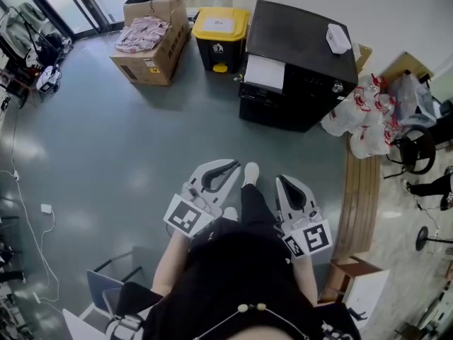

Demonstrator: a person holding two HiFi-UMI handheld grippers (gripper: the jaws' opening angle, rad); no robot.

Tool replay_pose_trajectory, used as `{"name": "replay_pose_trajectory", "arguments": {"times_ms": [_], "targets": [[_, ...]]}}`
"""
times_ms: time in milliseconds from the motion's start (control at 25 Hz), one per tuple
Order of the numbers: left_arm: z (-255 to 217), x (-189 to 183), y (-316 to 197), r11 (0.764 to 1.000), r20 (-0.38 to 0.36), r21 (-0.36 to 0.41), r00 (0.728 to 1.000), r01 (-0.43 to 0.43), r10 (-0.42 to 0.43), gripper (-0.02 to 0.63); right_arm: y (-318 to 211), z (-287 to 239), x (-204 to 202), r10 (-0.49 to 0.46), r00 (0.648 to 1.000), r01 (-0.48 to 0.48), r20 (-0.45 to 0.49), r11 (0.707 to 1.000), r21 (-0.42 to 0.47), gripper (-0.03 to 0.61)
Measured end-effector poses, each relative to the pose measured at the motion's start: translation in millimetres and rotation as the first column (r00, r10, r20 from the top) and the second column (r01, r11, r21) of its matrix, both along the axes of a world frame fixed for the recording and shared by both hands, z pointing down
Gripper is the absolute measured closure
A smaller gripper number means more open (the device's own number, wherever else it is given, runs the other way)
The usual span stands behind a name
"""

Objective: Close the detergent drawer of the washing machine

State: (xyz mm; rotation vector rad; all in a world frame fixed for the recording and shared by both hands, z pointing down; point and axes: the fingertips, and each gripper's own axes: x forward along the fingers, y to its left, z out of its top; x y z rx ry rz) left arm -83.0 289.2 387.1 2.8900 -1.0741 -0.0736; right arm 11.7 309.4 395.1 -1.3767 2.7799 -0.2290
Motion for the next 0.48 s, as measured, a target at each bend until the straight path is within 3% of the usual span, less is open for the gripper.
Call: {"name": "replay_pose_trajectory", "arguments": {"times_ms": [200, 480], "targets": [[3, 4, -34, 1.000, -0.013, -0.017, 1.000, 0.002, -0.002, 0.606, -35, -2, 5, -0.006, 1.000, 0.006, -0.011, 1.000, 0.009, 0.574], [19, 7, -110, 0.992, -0.041, -0.094, 0.995, 0.085, -0.089, 0.606, -101, 5, 21, 0.000, 1.000, 0.000, -0.011, 1.000, 0.005, 0.574]]}}
